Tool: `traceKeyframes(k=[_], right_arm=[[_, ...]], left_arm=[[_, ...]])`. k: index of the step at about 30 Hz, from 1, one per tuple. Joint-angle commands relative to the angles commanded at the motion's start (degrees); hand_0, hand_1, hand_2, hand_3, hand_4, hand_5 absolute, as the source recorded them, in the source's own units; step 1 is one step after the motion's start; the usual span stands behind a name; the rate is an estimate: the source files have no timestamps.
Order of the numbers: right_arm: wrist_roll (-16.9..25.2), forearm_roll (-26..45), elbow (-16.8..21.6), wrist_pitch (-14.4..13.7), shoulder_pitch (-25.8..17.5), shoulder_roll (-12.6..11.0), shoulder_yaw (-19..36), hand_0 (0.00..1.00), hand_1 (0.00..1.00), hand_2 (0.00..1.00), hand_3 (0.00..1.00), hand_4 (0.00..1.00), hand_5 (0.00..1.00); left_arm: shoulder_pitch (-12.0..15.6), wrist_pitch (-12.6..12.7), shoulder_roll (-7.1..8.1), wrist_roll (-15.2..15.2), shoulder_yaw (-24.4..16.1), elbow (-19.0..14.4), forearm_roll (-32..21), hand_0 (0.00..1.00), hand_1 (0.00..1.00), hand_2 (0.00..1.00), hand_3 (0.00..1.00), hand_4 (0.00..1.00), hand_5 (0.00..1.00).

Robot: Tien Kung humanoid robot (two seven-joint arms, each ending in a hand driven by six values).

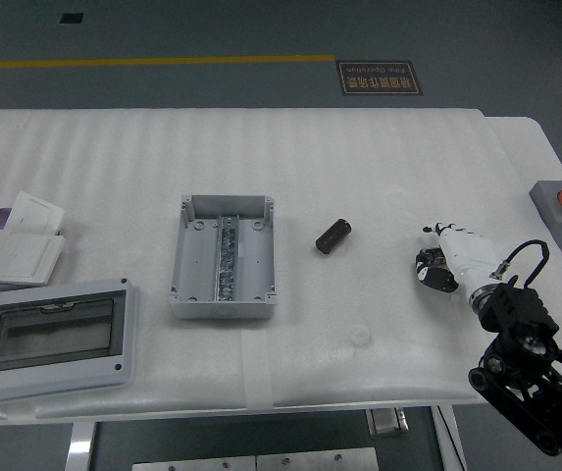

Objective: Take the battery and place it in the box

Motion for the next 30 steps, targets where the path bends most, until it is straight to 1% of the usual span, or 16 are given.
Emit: traceKeyframes(k=[9,10,15,16,21,22,27,28,30], right_arm=[[1.6,0.2,-0.3,-2.2,0.2,-0.1,-0.7,0.514,0.796,0.902,0.819,0.477,0.304],[1.7,0.1,-0.3,-2.4,0.2,-0.1,-0.8,0.48,0.767,0.864,0.775,0.374,0.233],[2.2,-0.2,-0.3,-2.7,0.1,-0.3,-1.0,0.48,0.767,0.864,0.775,0.374,0.233],[2.3,-0.2,-0.3,-2.6,0.1,-0.3,-1.1,0.432,0.723,0.808,0.735,0.177,0.105],[2.4,-0.2,-0.3,-2.0,0.2,-0.4,-1.3,0.432,0.723,0.808,0.735,0.177,0.105],[2.4,-0.2,-0.4,-2.0,0.2,-0.4,-1.3,0.408,0.678,0.716,0.695,0.131,0.049],[2.5,0.1,-0.6,-1.9,0.2,-0.4,-1.6,0.408,0.678,0.716,0.695,0.131,0.049],[2.6,0.2,-0.6,-1.8,0.2,-0.4,-1.6,0.392,0.657,0.699,0.682,0.093,0.002],[2.8,0.4,-0.7,-1.8,0.2,-0.4,-1.7,0.392,0.657,0.699,0.682,0.093,0.002]], left_arm=[[-0.1,-0.1,0.01,-0.4,0.6,0.0,-0.6,0.66,0.682,0.6,0.617,0.661,0.524],[-0.1,-0.1,0.02,-0.5,0.6,0.0,-0.7,0.659,0.682,0.599,0.618,0.664,0.535],[-0.2,-0.2,0.02,-0.6,0.8,0.0,-0.8,0.659,0.682,0.599,0.618,0.664,0.535],[-0.2,-0.2,0.03,-0.7,0.8,0.0,-0.9,0.658,0.681,0.601,0.615,0.665,0.544],[-0.2,-0.2,0.05,-1.0,1.5,0.0,-1.5,0.658,0.681,0.601,0.615,0.665,0.544],[-0.2,-0.2,0.05,-1.1,1.6,0.0,-1.6,0.658,0.682,0.602,0.612,0.666,0.55],[-0.2,-0.3,0.04,-1.3,1.5,0.1,-1.6,0.658,0.682,0.602,0.612,0.666,0.55],[-0.2,-0.4,0.04,-1.3,1.5,0.1,-1.6,0.658,0.682,0.603,0.613,0.667,0.559],[-0.2,-0.4,0.05,-1.4,1.4,0.1,-1.5,0.658,0.682,0.603,0.613,0.667,0.559]])
